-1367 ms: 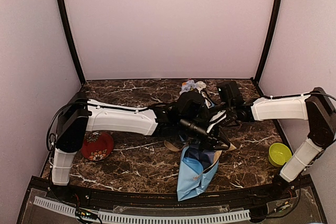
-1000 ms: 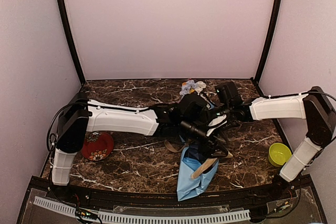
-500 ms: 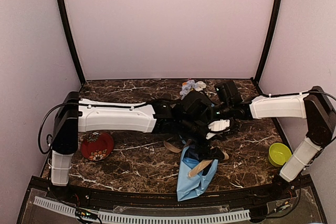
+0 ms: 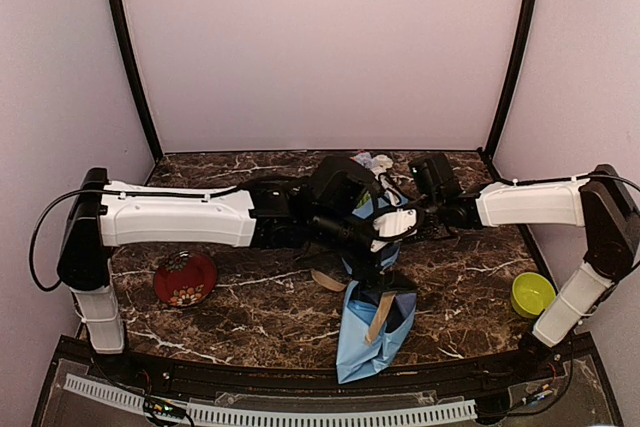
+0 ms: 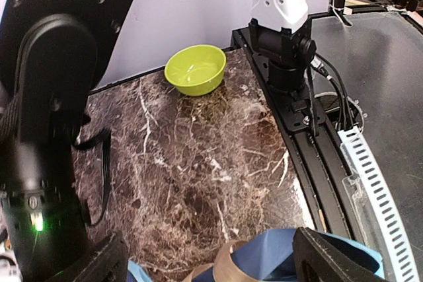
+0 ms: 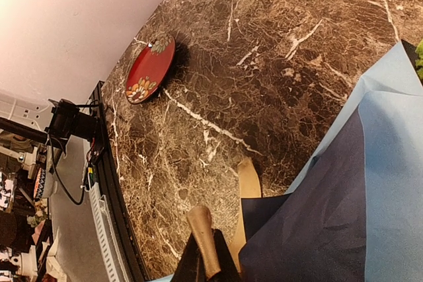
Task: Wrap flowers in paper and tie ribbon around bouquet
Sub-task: Place the right side of the half-tied ribbon at the center of the board, then pass from the right arm to the left
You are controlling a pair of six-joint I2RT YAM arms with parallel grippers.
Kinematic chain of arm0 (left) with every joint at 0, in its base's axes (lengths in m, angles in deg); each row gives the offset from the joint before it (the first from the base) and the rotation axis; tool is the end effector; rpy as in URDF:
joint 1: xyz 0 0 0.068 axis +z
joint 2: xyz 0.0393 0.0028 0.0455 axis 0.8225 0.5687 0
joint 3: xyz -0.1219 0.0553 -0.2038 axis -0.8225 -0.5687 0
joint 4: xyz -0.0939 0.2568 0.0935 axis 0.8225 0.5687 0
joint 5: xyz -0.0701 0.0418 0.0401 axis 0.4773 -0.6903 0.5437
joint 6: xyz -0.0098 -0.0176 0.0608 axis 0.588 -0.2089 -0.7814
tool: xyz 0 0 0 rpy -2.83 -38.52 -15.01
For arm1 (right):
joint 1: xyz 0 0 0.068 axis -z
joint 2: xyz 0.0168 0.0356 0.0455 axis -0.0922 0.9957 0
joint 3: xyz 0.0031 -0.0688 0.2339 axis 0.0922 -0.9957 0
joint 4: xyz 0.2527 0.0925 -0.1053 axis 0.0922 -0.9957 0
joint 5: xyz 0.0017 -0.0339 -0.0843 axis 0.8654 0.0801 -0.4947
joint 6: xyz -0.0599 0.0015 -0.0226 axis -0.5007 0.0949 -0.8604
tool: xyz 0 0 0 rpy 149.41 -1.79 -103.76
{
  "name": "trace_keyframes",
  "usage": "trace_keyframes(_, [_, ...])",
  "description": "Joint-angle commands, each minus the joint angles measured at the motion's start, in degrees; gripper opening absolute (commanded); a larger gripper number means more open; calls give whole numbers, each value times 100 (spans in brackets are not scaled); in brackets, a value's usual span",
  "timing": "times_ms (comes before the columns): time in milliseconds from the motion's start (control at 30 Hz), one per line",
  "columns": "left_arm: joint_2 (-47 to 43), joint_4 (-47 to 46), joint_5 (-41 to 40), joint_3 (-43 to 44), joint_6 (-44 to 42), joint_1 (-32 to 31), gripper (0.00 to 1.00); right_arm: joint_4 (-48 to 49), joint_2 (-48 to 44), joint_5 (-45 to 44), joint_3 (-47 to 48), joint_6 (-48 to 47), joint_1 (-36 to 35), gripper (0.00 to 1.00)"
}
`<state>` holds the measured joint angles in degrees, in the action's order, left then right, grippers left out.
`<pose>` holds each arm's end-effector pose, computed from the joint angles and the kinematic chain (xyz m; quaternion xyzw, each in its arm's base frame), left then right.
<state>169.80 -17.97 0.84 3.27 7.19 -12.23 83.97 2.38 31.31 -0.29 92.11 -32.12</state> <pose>0.1675 -0.4547 0.2532 0.6745 0.4952 -0.3390 0.4300 0.2743 0.2495 0.1603 -0.2769 0.8143 0.4622 0.2160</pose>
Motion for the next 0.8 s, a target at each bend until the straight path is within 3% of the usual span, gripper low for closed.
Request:
trace_keyframes(0, [-727,-767,-421,-701,178,124,88,186,-155,102,64,-5,-12,0])
trace_keyframes(67, [-1010,-1296,-461,-1161,750,388,81,225,-169,104,52,29,-12,0])
trace_keyframes(167, [-1459,-2544,-312,-2265,1975,1066,46,365,-228,84,-7,145,-12,0])
trace_keyframes(233, [-1632,-3274,-405,-2954,2427,1350,37,554,-275,41,-109,281,-33,0])
trace_keyframes(333, [-1587,-4011,-370,-3572,2491,1413,48,745,-337,-29,-231,397,-66,0])
trace_keyframes(533, [-893,-4301,64,-3489,2750,1422,70,804,-402,-80,-290,429,-106,0])
trace_keyframes(667, [-538,-4734,431,-3514,2716,1422,72,880,-429,-82,-326,459,-122,0])
trace_keyframes(767, [-193,-4685,435,-3356,2698,1422,64,921,-424,-6,-319,444,-135,0])
